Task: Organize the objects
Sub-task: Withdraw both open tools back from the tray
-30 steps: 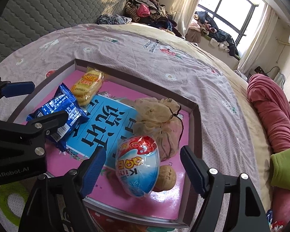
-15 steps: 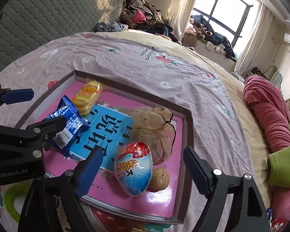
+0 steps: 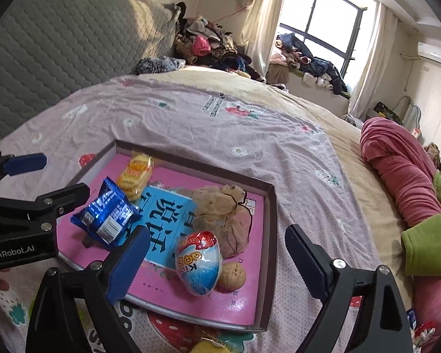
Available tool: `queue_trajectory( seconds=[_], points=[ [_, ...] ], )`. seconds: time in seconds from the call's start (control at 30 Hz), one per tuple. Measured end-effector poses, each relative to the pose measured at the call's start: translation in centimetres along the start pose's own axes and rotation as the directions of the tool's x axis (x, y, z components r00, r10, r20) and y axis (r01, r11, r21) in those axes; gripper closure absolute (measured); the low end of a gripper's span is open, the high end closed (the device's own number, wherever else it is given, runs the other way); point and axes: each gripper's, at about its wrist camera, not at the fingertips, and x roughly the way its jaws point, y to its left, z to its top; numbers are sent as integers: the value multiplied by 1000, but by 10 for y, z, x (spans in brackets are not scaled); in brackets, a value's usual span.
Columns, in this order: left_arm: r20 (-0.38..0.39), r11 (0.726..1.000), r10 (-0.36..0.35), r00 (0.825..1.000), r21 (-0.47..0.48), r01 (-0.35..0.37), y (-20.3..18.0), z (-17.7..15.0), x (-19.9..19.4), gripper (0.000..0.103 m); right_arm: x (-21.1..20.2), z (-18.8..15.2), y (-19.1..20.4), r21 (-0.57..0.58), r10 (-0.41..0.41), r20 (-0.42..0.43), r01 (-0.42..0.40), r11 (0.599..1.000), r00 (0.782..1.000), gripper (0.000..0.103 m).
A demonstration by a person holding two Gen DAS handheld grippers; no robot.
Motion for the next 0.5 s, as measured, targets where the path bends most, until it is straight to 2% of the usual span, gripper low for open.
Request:
queue_trajectory(
  seconds=[0.23, 0.43, 0.5],
  points=[
    [22, 1000, 21, 1000, 9, -21, -4, -6, -19, 17, -26, 2, -9, 34, 25, 43, -26, 999, 999, 7],
    [-5, 999, 37, 999, 22, -37, -8, -27, -36, 17, -58, -3, -14, 63, 8, 71, -13, 998, 997, 7],
    [-5, 999, 37, 999, 26, -37, -11, -33, -46, 17, -74, -11, -18, 85, 10, 91, -18, 996, 996, 3]
  ],
)
